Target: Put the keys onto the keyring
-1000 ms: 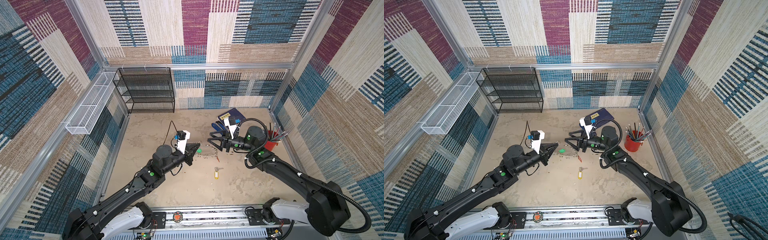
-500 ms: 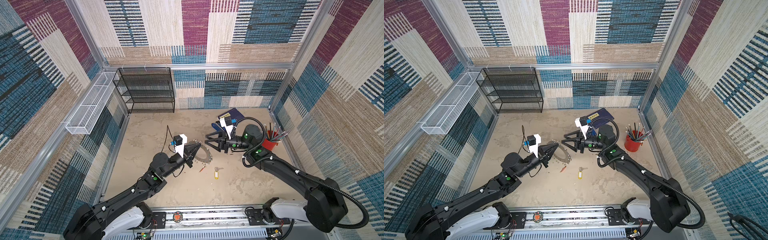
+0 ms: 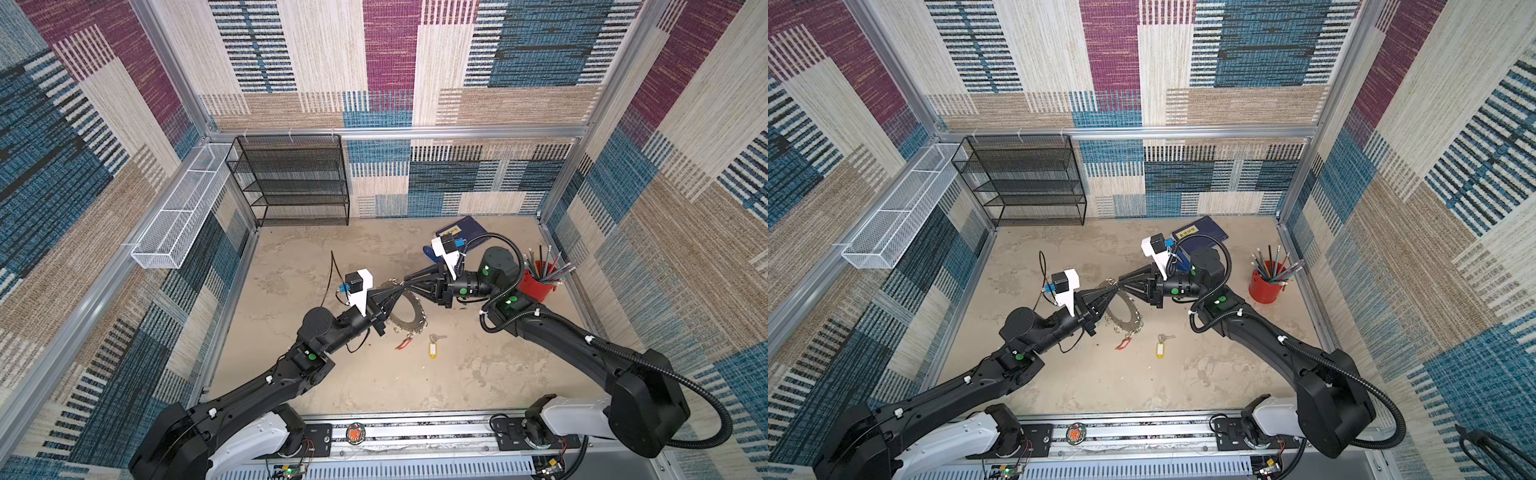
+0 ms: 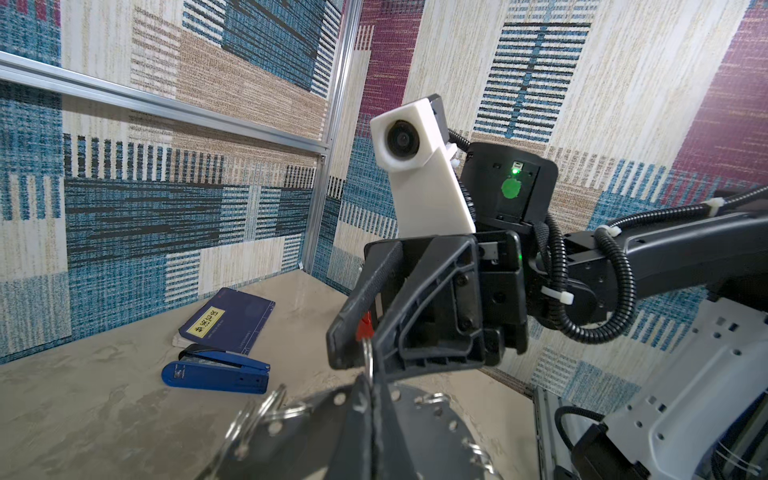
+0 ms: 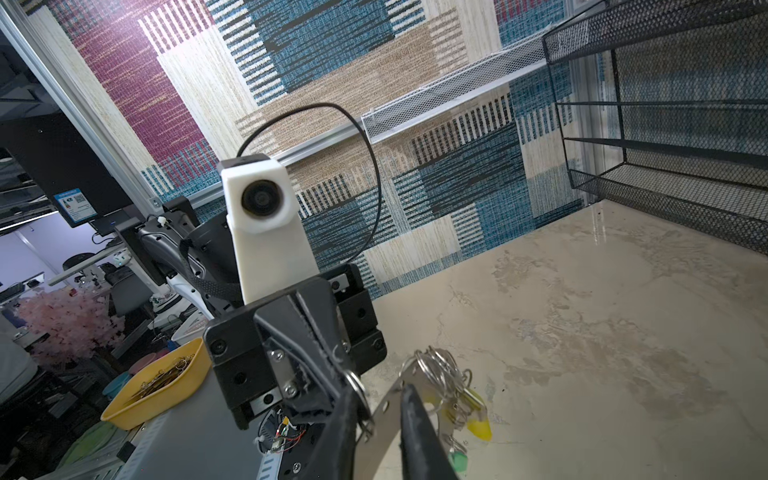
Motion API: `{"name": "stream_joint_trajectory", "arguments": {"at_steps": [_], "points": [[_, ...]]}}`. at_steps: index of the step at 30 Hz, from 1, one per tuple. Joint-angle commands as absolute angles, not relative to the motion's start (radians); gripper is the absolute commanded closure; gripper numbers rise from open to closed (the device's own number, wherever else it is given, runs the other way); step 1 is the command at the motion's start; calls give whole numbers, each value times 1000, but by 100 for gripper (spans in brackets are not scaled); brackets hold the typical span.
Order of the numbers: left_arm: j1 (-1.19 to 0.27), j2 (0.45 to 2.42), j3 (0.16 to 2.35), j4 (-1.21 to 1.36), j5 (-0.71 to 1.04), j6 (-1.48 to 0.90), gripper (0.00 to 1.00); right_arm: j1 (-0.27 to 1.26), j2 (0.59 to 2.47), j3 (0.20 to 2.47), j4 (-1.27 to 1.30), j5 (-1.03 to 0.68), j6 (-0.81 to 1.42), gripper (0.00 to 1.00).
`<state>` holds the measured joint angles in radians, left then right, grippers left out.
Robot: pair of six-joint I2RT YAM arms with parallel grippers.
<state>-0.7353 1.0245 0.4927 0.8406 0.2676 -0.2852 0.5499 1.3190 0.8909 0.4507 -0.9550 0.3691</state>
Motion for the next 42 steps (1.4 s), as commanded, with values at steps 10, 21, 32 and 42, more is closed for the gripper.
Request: {"name": "stream_joint_trajectory", "arguments": {"at_steps": [10,21,32,42], "points": [[-733,1003,478,899,281,-248,100,584,1310,895,435,-957,331,100],[-691,920,557,517,317,-232,92,584,1293,925,343,-837,227,100],[-593,886,721,91,427,-144,67,584,1286,933,283,-782,176,100],[-495,1025,1093,-430,639,251,59,586,1302,1014,72,-714,47,100]]}}
